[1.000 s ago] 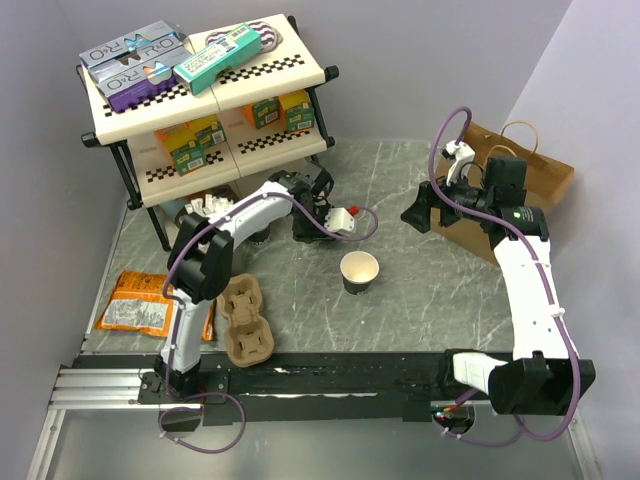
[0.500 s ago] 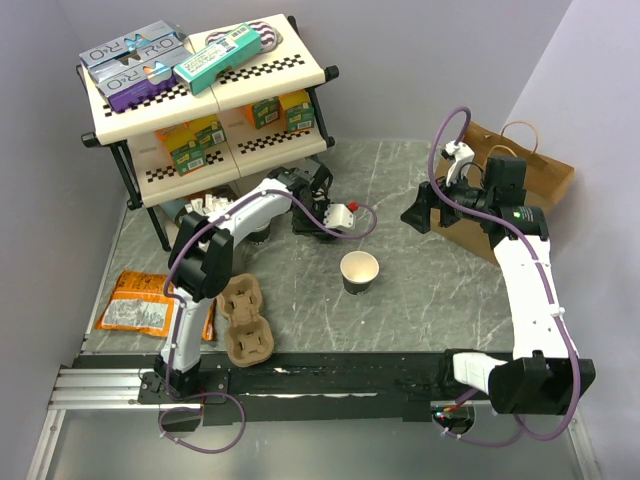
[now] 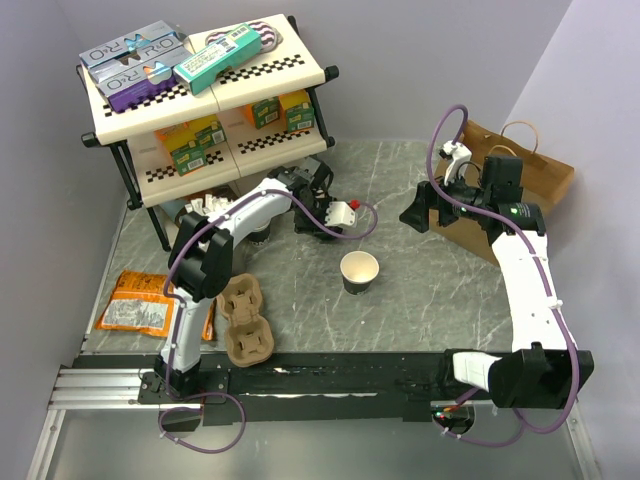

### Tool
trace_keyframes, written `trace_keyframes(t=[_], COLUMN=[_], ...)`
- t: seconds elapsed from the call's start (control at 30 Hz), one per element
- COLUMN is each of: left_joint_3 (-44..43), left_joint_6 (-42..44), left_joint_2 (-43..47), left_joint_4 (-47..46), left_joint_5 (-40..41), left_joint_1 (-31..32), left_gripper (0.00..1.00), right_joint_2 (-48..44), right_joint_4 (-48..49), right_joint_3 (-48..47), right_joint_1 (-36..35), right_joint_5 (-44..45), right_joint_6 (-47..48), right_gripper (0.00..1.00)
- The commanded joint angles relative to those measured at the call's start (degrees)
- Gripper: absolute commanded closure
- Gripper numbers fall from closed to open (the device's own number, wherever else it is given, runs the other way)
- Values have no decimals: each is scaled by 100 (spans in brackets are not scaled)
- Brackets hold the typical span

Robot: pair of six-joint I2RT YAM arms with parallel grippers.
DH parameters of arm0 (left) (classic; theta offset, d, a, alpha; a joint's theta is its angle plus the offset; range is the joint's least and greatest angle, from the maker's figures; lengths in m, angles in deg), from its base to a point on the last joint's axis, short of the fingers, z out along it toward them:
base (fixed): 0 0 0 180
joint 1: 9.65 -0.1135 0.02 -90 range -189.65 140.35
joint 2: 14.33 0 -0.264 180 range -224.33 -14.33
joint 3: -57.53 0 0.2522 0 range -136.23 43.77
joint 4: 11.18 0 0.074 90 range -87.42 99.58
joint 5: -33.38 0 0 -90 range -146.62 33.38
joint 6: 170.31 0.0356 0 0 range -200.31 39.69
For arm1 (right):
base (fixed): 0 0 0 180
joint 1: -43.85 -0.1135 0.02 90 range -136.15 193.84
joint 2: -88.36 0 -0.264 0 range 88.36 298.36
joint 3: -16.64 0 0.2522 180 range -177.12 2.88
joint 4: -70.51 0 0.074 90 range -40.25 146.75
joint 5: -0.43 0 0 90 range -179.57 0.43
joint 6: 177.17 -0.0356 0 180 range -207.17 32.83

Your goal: Pack the takeout coffee

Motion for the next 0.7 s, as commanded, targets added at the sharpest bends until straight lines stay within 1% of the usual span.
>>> trace_keyframes(t=[0.0,0.07,0.17,0.4,0.5,0.67], left_joint_3=[-3,6,-3,33,85,147], left_joint_6=[215,233,277,391,391,383], left_joint_2=[2,-15,-68,-77,-86,-112], left_joint_4=[-319,-355,-285,-83,-126,-214], left_joint_5=[-142,-151,-195,-309,-274,-221], left_joint_1=[9,18,36,62,62,62], left_gripper=[50,50,53,54,54,57], right_joint_2=[-2,-2,24,112,121,156], right_joint_4=[42,34,16,25,60,69], right_joint_3=[-136,-119,-128,-154,-137,-137], right_joint_1=[-15,-15,-6,-15,-15,-6], right_joint_5=[-111,-102,-76,-75,-76,-76], right_joint_6=[63,72,116,125,98,89], right_gripper=[0,0,0,0,0,0])
